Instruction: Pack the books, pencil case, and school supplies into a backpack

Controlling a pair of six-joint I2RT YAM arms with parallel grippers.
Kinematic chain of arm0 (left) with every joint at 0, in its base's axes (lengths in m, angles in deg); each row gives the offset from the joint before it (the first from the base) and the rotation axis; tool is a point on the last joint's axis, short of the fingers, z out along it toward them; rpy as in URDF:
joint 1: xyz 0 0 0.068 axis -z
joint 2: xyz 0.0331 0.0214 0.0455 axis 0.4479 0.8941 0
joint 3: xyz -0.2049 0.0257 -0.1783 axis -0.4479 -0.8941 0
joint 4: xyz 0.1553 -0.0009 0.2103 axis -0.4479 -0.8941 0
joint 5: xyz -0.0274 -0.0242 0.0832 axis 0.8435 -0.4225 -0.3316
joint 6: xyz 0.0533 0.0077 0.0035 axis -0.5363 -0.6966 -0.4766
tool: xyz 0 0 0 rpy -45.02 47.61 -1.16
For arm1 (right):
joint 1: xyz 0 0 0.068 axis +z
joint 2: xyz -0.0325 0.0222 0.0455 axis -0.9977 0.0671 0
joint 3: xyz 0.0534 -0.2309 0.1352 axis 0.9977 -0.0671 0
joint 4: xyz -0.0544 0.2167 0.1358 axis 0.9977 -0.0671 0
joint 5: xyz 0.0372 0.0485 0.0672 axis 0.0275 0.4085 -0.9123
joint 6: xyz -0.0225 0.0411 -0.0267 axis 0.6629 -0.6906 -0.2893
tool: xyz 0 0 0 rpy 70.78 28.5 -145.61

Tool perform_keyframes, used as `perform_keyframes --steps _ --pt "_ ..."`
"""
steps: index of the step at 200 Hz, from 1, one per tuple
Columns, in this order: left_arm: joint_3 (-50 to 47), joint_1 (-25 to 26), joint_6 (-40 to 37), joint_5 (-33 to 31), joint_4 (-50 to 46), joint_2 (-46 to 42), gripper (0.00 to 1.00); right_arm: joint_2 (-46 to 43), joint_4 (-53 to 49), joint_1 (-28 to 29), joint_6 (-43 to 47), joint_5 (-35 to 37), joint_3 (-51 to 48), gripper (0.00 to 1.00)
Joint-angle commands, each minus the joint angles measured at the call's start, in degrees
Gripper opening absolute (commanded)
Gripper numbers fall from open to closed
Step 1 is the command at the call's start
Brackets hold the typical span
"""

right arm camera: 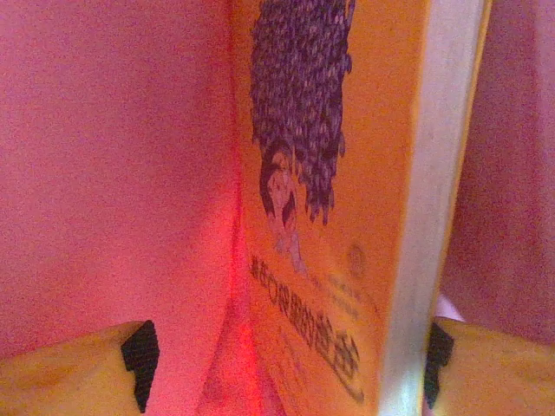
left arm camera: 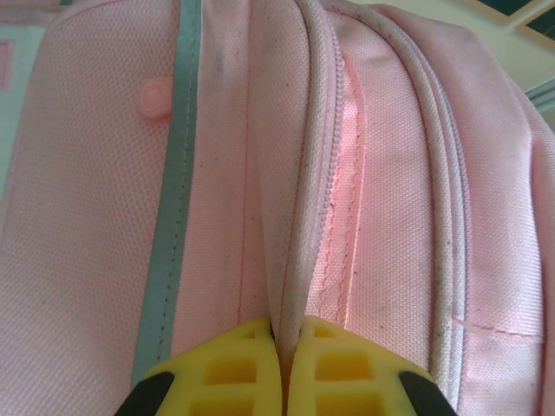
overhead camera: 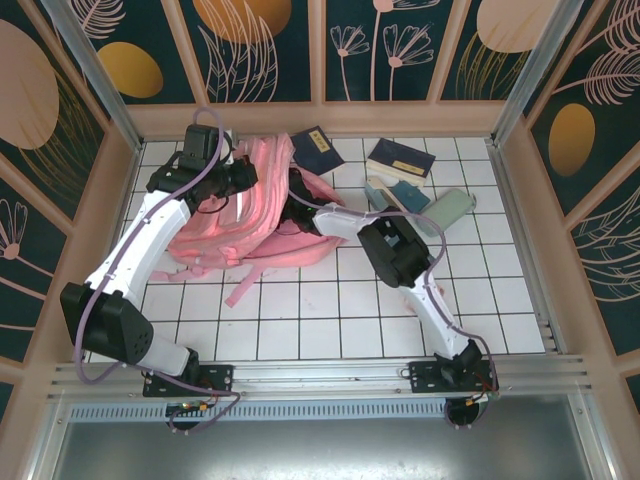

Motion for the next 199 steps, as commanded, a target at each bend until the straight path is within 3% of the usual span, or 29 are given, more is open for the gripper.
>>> perform_keyframes --steps 1,74,92,124,152,199 --pt "-0.65 -1.02 -0.28 -6.17 3.78 -1.86 0.0 -9.66 -1.47 -1.24 4.78 0.0 -7.13 0.8" --pt "-3.69 -1.06 -0.43 -12.79 2.28 -1.69 0.0 -31.37 -5.07 -7.28 13.43 1.78 -30.63 0.75" --pt "-4.95 -1.05 -0.4 -11.87 3.11 -1.84 0.0 -36.19 -6.55 -9.59 15.64 1.14 -34.49 0.75" --pt "-6.72 -1.08 -0.61 -12.81 3.37 -2.17 0.0 -41.97 -12.47 -13.26 19.51 5.32 -37.06 0.73" --pt "-8.66 -1.11 -1.12 -12.55 3.43 -2.13 0.0 -45.15 -15.71 -20.27 22.25 9.01 -38.52 0.71" --pt "-11.41 -1.08 -2.41 -14.32 2.77 -2.47 0.0 -42.69 -16.51 -27.67 24.87 12.3 -35.93 0.67"
